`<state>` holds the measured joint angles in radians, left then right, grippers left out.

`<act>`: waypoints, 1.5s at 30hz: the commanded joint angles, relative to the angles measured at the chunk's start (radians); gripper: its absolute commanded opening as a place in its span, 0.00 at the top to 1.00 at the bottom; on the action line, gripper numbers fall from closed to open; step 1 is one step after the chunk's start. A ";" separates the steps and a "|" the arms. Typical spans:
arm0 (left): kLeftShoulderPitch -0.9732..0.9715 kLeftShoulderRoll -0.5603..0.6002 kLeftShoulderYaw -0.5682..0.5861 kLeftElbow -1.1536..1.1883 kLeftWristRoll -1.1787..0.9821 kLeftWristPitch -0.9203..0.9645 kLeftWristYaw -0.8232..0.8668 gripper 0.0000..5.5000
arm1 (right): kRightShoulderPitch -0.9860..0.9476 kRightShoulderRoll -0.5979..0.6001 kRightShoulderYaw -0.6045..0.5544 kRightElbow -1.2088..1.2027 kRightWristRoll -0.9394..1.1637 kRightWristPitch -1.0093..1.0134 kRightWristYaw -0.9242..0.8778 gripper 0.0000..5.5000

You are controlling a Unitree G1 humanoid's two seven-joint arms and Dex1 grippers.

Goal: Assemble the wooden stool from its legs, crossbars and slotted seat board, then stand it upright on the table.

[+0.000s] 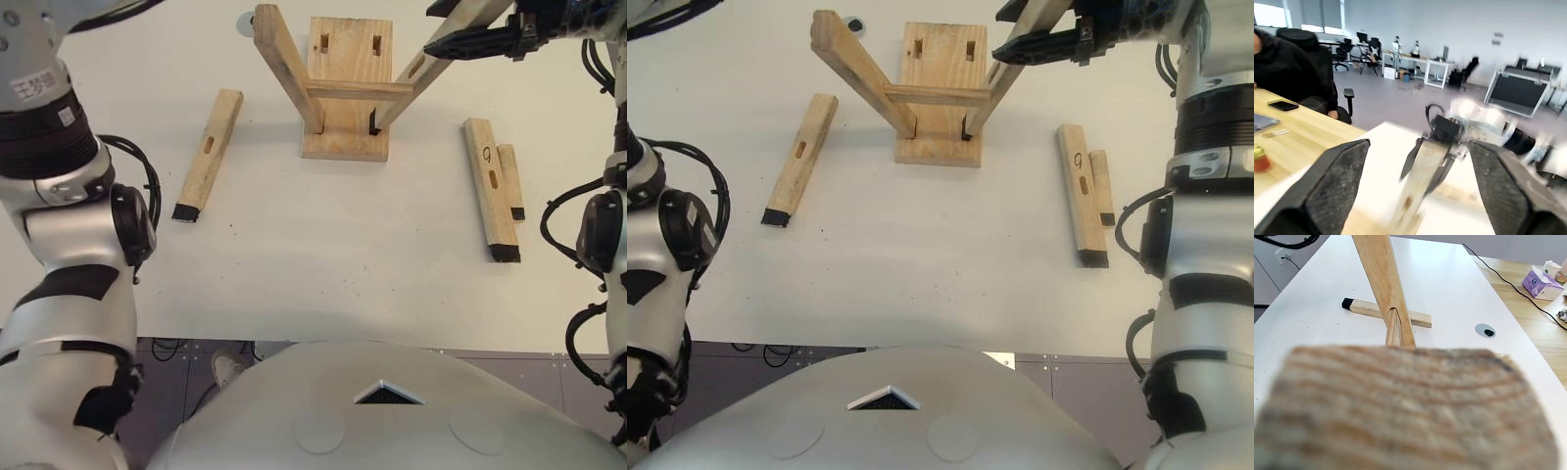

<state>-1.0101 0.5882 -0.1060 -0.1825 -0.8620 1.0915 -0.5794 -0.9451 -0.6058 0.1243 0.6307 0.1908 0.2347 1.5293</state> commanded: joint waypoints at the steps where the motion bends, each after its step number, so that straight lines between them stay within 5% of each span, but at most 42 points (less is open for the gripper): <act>1: -0.145 0.149 -0.357 -0.083 0.292 -0.130 -0.238 0.33 | 0.013 -0.001 0.029 0.000 -0.043 0.037 -0.053 0.63; 6: -0.226 0.112 -0.622 -0.001 0.569 -0.292 -0.419 0.33 | 0.005 0.010 0.034 -0.017 -0.032 0.081 -0.064 0.63; 12: -0.186 -0.032 -0.684 0.287 0.726 -0.442 -0.483 0.47 | 0.006 0.025 0.043 -0.029 -0.027 0.088 -0.072 0.63; 28: -0.106 -0.197 -0.647 0.572 0.924 -0.594 -0.557 0.91 | 0.018 0.040 0.054 -0.027 -0.019 0.085 -0.097 0.63; 45: -0.040 -0.208 -0.470 0.600 0.924 -0.526 -0.589 0.92 | 0.105 0.014 0.078 -0.095 0.010 0.076 -0.106 0.63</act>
<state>-1.0952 0.3763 -0.6013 0.3782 0.0670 0.5431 -1.1779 -0.9031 -0.5936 0.1610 0.5484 0.2365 0.2900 1.4133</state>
